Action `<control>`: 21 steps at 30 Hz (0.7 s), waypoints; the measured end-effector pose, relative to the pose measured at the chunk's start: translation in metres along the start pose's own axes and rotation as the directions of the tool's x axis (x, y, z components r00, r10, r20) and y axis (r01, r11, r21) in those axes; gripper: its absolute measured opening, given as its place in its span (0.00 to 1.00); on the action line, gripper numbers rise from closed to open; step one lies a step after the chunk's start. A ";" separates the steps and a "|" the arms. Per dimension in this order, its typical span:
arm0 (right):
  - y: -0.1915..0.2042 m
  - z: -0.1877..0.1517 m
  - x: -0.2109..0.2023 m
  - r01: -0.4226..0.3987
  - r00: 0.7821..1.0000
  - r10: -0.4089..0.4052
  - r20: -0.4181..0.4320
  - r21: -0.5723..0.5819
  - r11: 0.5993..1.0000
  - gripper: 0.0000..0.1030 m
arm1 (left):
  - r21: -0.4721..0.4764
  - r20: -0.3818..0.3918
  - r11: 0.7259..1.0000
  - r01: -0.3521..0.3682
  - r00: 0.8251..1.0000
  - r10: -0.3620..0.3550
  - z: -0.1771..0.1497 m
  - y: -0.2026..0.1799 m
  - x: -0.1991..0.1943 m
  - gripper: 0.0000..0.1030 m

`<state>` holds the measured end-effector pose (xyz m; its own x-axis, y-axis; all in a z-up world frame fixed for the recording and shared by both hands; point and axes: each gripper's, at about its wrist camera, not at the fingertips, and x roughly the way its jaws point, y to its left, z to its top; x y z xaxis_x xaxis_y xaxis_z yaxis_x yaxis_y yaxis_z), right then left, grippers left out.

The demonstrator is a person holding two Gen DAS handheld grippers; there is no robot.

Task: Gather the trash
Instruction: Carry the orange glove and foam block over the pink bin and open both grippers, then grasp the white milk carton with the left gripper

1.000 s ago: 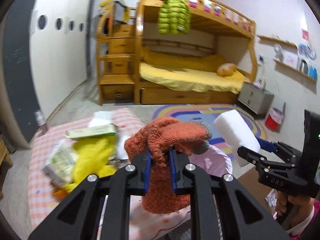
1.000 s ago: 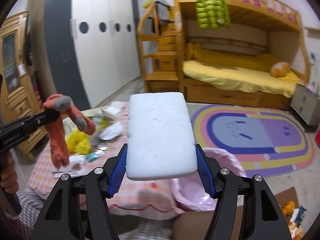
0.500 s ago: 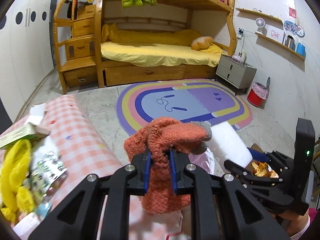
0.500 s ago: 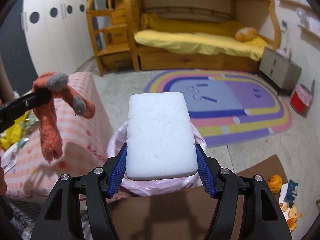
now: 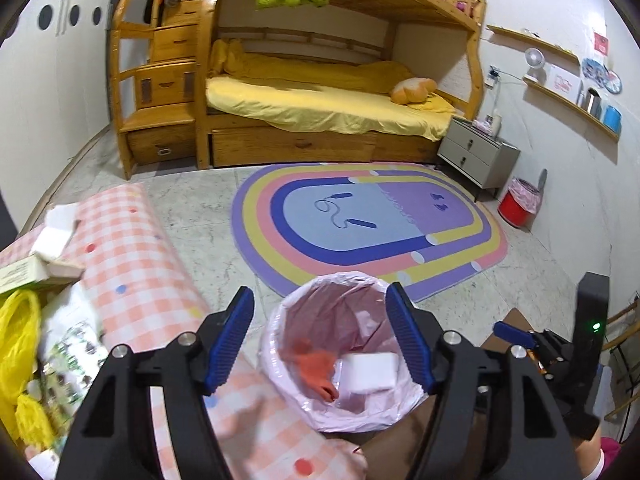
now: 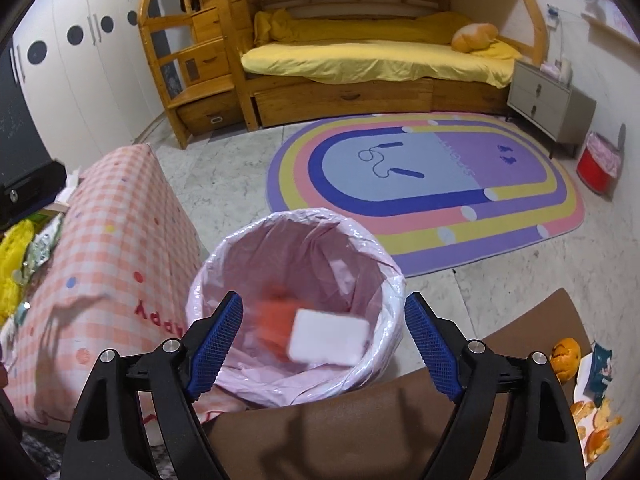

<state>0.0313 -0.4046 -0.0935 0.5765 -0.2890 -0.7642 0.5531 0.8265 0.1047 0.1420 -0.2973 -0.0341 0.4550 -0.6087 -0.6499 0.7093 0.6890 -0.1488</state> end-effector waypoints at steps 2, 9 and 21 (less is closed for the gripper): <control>0.004 0.003 -0.009 -0.013 1.000 0.013 0.011 -0.009 1.000 0.80 | -0.014 0.008 1.000 -0.019 1.000 0.019 -0.003 0.009 -0.013 0.65; 0.053 0.015 -0.058 -0.108 0.991 0.114 0.077 -0.083 0.991 0.80 | -0.019 0.051 0.991 -0.129 0.990 0.130 -0.013 0.034 -0.073 0.71; 0.200 0.030 -0.111 -0.233 0.945 0.289 0.153 -0.303 0.924 0.73 | -0.180 0.130 0.923 -0.339 0.922 0.364 -0.053 0.149 -0.186 0.82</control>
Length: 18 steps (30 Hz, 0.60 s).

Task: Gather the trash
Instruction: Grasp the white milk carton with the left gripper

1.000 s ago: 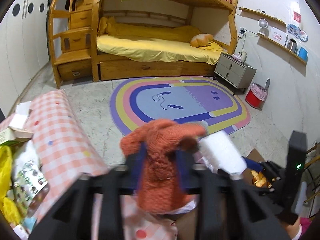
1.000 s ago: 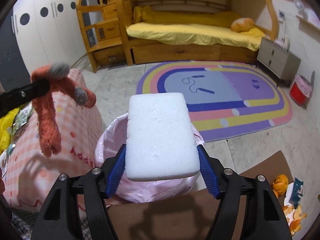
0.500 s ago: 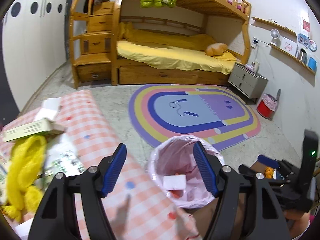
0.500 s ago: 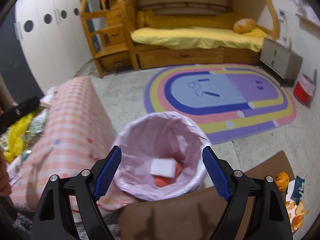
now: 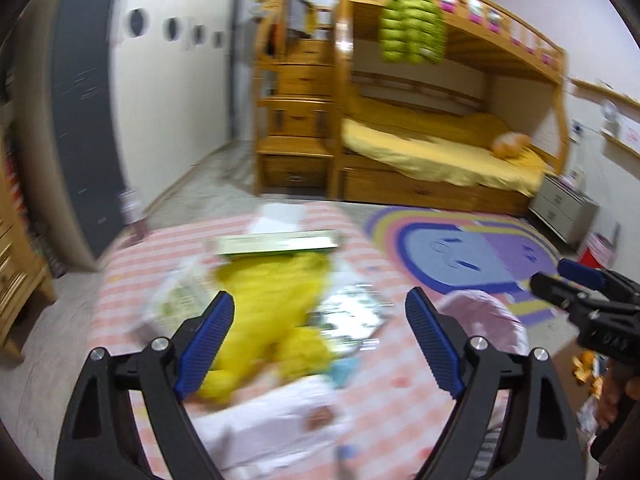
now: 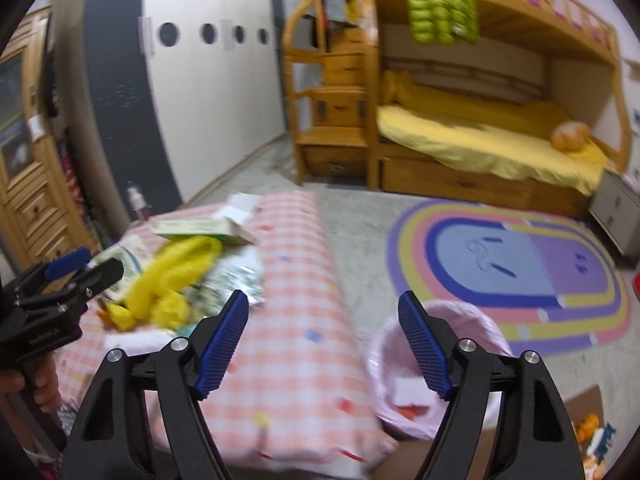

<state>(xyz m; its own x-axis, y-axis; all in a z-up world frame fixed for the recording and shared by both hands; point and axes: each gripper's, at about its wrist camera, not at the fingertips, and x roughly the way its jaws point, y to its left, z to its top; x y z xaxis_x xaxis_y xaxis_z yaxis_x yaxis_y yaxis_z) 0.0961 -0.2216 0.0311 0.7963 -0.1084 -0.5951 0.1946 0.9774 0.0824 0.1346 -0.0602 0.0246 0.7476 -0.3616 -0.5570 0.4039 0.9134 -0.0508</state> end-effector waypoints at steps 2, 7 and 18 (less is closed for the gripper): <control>0.021 0.009 0.010 -0.030 0.999 0.030 0.020 -0.010 0.999 0.72 | -0.045 0.009 0.997 -0.055 0.998 0.055 -0.002 0.031 -0.004 0.82; 0.065 0.026 0.036 -0.062 0.996 0.064 0.065 -0.035 0.997 0.72 | -0.076 -0.002 0.981 -0.176 0.984 0.176 -0.011 0.082 -0.006 0.82; 0.078 0.005 0.062 -0.104 0.994 0.105 0.028 -0.058 0.993 0.72 | -0.115 -0.144 0.983 -0.145 0.981 0.128 -0.027 0.102 0.033 0.82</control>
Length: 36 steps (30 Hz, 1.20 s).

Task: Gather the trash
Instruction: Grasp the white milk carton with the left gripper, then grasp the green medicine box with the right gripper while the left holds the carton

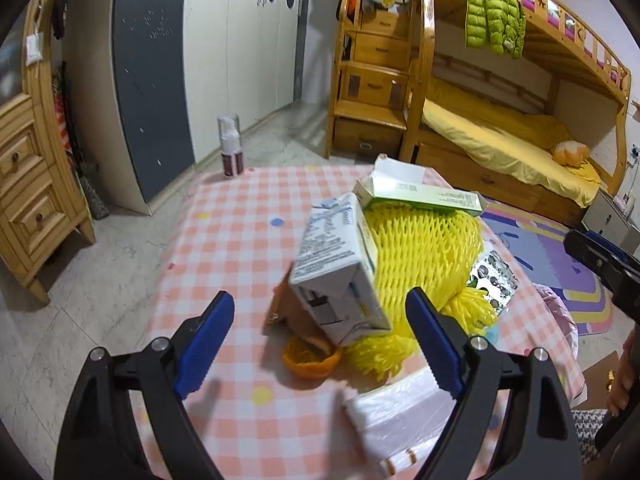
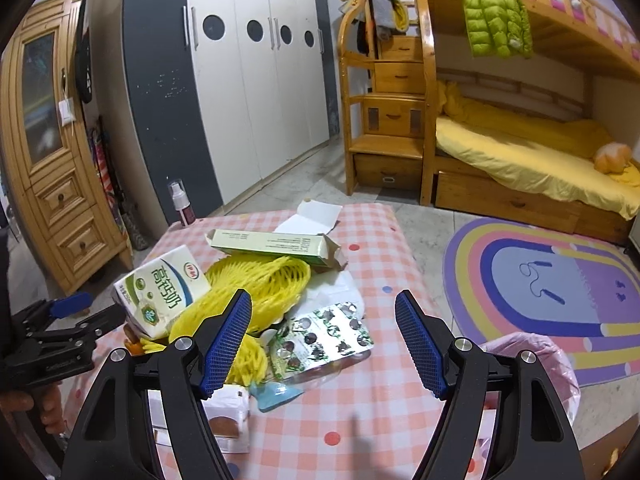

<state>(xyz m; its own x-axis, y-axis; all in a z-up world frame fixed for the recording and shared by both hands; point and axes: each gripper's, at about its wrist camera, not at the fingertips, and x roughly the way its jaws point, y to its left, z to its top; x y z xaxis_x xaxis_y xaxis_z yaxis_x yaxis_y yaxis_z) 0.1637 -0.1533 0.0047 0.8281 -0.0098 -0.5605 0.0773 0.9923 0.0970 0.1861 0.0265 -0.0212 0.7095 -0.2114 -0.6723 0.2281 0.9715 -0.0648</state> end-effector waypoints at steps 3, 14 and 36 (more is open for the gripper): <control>-0.005 -0.003 0.002 0.014 1.000 -0.014 -0.008 -0.008 1.000 0.69 | -0.024 -0.048 1.000 0.016 0.999 -0.018 0.004 0.000 0.018 0.72; -0.009 -0.009 0.005 -0.019 0.999 0.019 -0.032 -0.019 1.000 0.62 | -0.009 0.038 1.000 0.008 0.999 -0.008 0.000 -0.009 -0.013 0.37; 0.029 0.041 0.078 -0.113 0.991 0.097 -0.092 -0.187 0.976 0.59 | 0.091 0.268 0.993 -0.071 0.962 0.044 0.050 -0.014 -0.016 0.37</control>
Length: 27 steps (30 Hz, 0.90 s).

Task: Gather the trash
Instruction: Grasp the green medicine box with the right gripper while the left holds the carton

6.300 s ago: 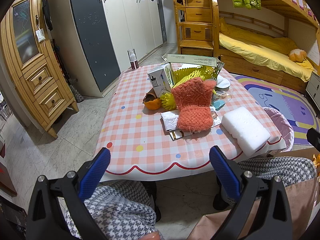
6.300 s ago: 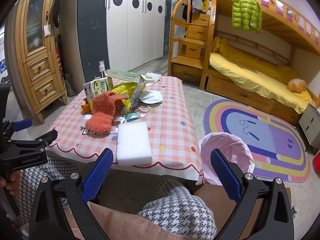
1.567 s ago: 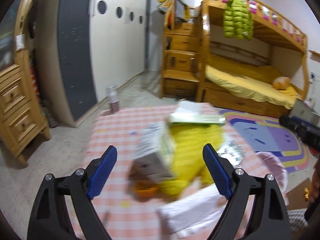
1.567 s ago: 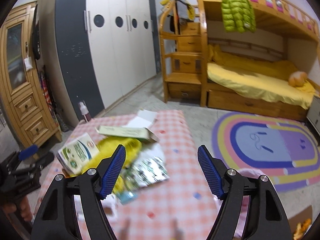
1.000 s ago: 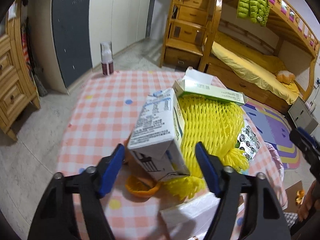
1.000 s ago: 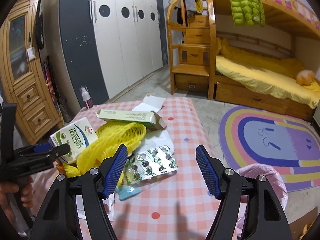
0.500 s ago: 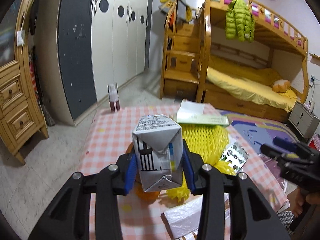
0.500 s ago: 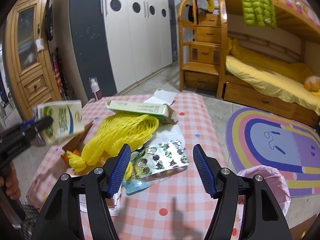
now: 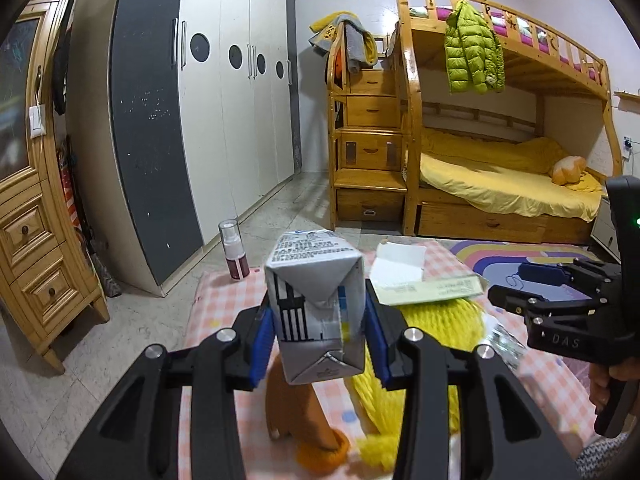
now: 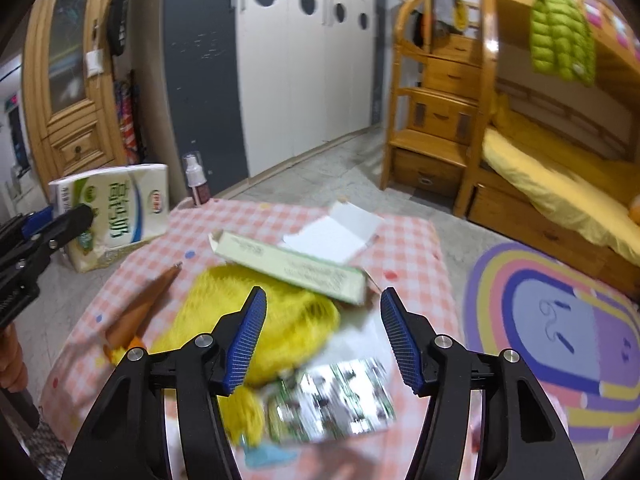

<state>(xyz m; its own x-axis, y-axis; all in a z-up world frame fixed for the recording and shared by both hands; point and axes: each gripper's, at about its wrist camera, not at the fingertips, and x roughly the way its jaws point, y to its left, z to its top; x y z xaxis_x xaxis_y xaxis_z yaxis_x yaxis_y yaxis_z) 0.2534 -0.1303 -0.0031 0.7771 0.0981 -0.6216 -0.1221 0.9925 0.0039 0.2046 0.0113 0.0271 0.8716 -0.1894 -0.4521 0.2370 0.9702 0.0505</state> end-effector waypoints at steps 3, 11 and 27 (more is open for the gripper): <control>0.007 0.011 0.025 -0.015 0.999 0.014 -0.032 -0.053 0.998 0.66 | -0.033 -0.019 0.999 0.000 1.000 -0.001 0.005 0.010 0.018 0.37; 0.029 0.023 0.066 -0.027 0.996 0.009 -0.084 -0.213 0.977 0.76 | -0.078 -0.055 0.997 0.023 0.998 -0.028 0.005 0.023 0.041 0.37; 0.047 0.016 0.056 0.030 0.999 -0.043 -0.029 -0.356 0.934 0.36 | -0.119 -0.064 0.993 0.021 0.998 -0.029 0.001 0.033 0.034 0.37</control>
<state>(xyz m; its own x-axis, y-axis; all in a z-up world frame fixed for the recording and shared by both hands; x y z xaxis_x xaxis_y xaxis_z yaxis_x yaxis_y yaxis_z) 0.3010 -0.0773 -0.0254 0.7635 0.0534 -0.6436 -0.3109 0.9039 -0.2939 0.2422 0.0365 0.0140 0.8352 -0.2075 -0.5093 0.2030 0.9770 -0.0650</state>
